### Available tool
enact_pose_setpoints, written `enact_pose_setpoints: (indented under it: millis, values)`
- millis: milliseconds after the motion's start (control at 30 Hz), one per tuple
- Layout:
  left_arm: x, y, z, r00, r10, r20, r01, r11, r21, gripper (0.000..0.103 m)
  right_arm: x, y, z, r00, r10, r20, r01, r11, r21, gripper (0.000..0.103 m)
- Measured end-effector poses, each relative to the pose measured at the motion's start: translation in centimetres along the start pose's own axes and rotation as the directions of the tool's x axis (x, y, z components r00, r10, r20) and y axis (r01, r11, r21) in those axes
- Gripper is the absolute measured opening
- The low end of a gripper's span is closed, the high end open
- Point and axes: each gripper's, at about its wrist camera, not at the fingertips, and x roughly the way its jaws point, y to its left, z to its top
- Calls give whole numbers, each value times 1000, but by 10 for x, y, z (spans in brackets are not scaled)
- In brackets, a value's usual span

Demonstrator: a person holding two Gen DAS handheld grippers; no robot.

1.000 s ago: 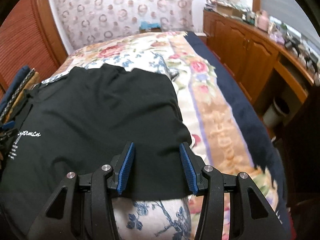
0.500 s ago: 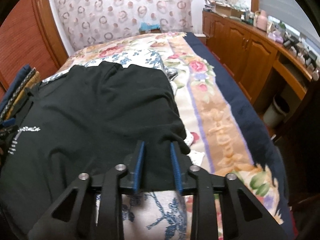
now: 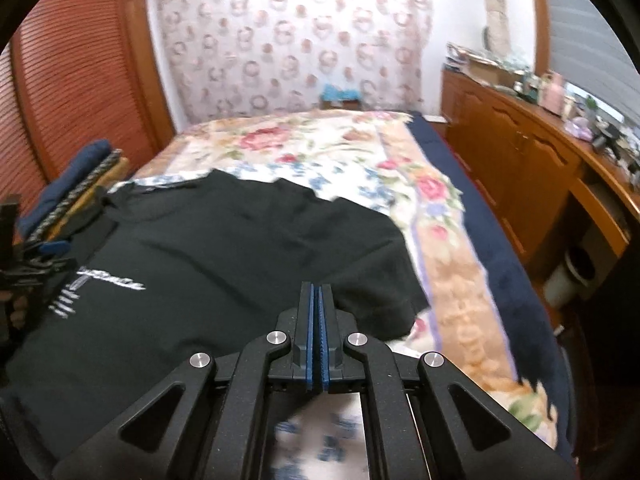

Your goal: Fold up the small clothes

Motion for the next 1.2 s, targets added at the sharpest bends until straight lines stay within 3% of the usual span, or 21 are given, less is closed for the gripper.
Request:
enact_pose_setpoints:
  millis: [167, 300, 467, 700, 900, 1200]
  values:
    - [-14, -2, 5, 999, 8, 51, -8, 1000, 0, 77, 4, 28, 4, 996, 85, -4, -85, 996, -37, 0]
    - [-23, -5, 8, 996, 16, 85, -16, 1000, -3, 77, 22, 52, -5, 983, 174, -64, -177, 983, -50, 0]
    - [-26, -14, 8, 996, 1, 94, -2, 1000, 4, 77, 48, 67, -23, 973, 179, -147, -189, 980, -56, 0]
    - [-30, -26, 9, 994, -22, 106, 20, 1000, 20, 77, 45, 69, -22, 976, 156, -151, -167, 984, -60, 3]
    - [-29, -30, 8, 994, -26, 102, 23, 999, 25, 77, 21, 55, -4, 993, 98, -67, -102, 993, -54, 32]
    - [-25, -33, 7, 995, -32, 92, 30, 999, 21, 77, 37, -1, 2, 991, -89, -95, 87, 996, -31, 33]
